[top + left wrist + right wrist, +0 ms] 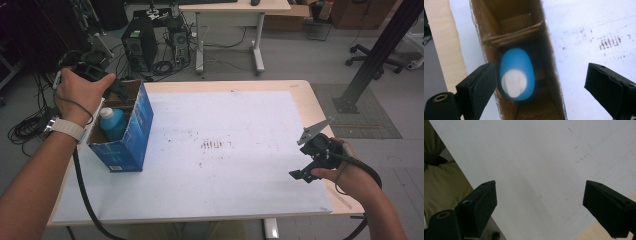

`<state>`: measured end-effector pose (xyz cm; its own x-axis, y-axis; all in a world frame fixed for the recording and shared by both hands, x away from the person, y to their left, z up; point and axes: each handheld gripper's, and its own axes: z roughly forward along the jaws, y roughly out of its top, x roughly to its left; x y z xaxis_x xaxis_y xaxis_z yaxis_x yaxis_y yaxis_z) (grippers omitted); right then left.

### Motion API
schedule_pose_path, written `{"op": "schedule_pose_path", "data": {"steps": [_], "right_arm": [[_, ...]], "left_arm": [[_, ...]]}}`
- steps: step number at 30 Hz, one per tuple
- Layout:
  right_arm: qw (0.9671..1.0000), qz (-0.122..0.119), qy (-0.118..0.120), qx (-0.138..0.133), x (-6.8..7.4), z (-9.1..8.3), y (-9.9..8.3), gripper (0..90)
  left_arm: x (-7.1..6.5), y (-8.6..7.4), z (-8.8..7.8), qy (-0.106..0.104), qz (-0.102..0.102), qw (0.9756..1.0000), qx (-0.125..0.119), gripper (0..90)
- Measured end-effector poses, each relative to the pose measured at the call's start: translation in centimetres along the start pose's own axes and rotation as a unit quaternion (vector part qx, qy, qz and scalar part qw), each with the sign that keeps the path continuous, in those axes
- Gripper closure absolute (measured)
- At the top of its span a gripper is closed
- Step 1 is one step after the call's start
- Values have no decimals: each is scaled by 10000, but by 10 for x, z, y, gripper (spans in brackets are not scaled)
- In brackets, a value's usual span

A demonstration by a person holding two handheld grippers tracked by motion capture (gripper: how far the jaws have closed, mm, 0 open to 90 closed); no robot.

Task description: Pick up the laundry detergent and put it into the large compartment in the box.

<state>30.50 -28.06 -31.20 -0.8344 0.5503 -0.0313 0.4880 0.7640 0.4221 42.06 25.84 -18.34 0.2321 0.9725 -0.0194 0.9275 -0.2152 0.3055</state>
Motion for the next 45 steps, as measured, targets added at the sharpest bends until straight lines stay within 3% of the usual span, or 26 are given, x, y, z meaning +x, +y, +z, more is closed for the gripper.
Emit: {"op": "schedule_pose_path", "data": {"steps": [11, 16, 23, 31, 38, 45], "right_arm": [[10000, -24, 20, 21, 0, 1, 4, 120], [10000, -27, 16, 19, 0, 1, 6, 119], [10000, -40, 18, 14, 0, 0, 8, 119], [10000, -15, 44, 47, 0, 4, 8, 120], [10000, -17, 39, 34, -1, 3, 10, 119], [10000, -23, 46, 55, -1, 4, 11, 119]], "left_arm": [[-18, 7, -24, -91, 442, 9988, -182, 107], [-31, 10, -27, -138, 819, 9963, -225, 102], [-53, 16, -27, -148, 1373, 9902, -203, 96], [-67, 23, -28, -237, 1705, 9849, -173, 94], [-79, 29, -31, -359, 2094, 9767, -292, 93], [-88, 33, -31, -472, 2340, 9704, -354, 93]]}}
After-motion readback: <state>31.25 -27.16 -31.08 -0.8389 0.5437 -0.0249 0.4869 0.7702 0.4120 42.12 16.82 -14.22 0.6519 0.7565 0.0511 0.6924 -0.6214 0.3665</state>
